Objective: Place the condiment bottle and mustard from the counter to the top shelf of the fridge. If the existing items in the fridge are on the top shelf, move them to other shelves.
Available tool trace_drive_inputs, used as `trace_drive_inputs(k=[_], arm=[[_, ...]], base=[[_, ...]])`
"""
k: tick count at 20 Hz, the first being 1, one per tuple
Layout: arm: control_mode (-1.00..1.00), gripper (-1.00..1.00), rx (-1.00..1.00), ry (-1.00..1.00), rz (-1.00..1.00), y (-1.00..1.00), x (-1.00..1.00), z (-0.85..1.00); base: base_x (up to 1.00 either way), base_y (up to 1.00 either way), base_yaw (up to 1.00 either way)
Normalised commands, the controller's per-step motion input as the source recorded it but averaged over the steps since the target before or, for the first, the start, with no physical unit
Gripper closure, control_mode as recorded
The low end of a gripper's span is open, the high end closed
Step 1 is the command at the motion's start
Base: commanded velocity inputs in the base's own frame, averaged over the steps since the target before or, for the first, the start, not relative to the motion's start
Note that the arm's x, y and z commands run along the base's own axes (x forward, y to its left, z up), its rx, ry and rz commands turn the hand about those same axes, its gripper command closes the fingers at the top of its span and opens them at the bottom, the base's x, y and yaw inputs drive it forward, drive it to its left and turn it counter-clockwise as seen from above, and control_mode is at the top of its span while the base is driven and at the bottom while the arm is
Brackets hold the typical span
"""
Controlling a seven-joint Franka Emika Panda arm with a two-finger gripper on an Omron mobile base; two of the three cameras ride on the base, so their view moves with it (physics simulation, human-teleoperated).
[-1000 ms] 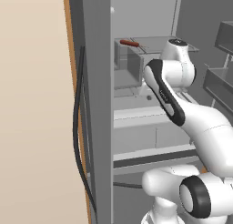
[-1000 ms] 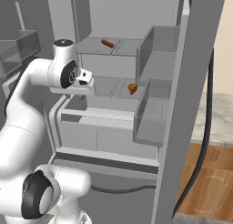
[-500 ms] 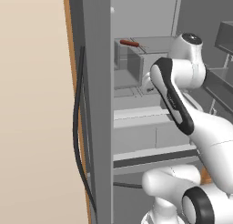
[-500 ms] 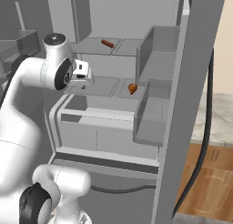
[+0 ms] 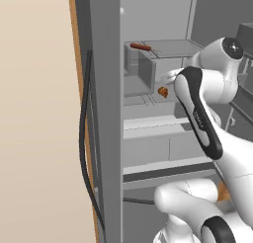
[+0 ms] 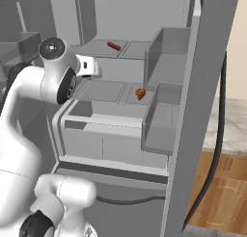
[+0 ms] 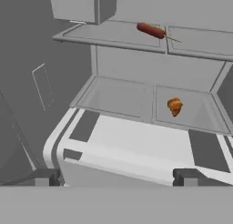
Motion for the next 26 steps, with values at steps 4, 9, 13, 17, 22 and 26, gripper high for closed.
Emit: trace_drive_inputs(k=[4,9,13,17,22,26], arm=[[-1.0,-1.0,0.03,-0.2,0.0,-0.22,0.0,0.47],[-1.0,-1.0,0.01,-0.07,0.0,-0.09,0.03,0.5],[-1.0,-1.0,0.0,0.0,0.0,0.0,0.13,0.5],[-1.0,-1.0,0.0,0.0,0.0,0.0,0.4,0.39],[-1.0,-1.0,0.0,0.13,0.01,0.0,0.51,0.09],[-1.0,-1.0,-0.01,0.03,0.0,0.0,0.64,0.0]], base=[[0.0,0.0,0.0],[0.0,0.0,0.0],[0.0,0.0,0.0],[0.0,0.0,0.0],[0.0,0.0,0.0],[0.0,0.0,0.0]])
